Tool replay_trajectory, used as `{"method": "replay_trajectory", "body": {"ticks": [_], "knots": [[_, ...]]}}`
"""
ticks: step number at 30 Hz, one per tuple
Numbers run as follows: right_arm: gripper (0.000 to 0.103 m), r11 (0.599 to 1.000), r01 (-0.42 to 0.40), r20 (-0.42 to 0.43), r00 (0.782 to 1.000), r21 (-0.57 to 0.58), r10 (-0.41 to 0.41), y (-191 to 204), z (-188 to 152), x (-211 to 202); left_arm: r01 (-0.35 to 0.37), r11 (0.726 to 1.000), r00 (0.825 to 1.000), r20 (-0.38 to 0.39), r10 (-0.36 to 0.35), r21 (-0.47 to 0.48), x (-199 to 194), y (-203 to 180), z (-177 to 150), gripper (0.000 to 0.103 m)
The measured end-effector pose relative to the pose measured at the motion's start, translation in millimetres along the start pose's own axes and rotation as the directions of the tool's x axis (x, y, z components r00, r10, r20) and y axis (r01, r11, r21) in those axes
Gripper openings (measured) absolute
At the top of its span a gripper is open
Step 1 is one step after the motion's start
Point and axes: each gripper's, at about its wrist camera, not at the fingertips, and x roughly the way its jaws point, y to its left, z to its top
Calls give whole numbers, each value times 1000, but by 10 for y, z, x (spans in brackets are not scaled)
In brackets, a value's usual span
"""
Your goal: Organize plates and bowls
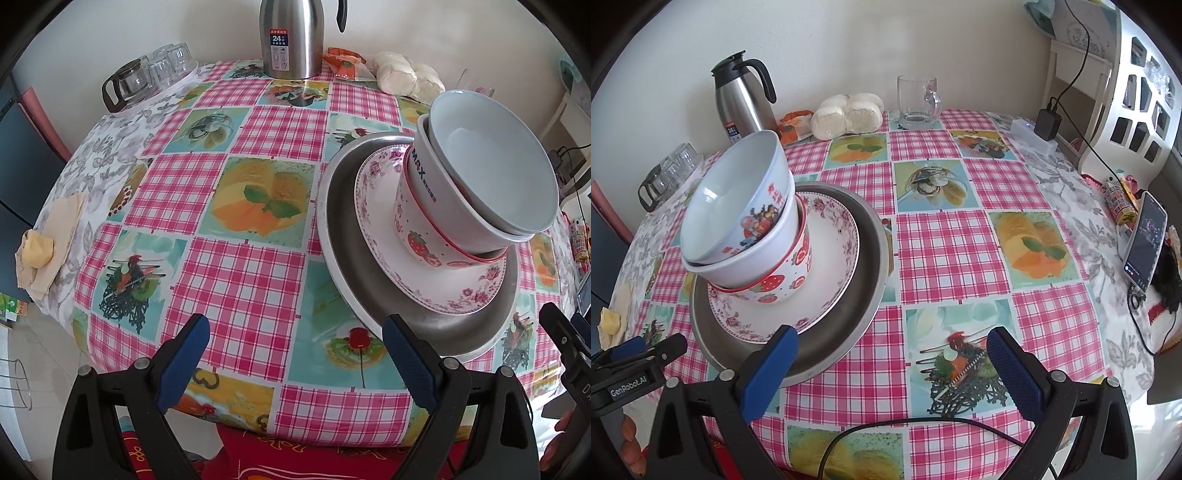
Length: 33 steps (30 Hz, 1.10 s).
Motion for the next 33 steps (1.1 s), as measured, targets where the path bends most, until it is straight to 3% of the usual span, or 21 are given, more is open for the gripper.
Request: {"method": "replay_trajectory", "body": {"ticks": [33], "knots": [[103, 1000, -4, -9, 1000, 0, 4, 25, -18, 46, 4, 1000, 1000, 1, -4, 0, -3, 43, 4, 95]]}}
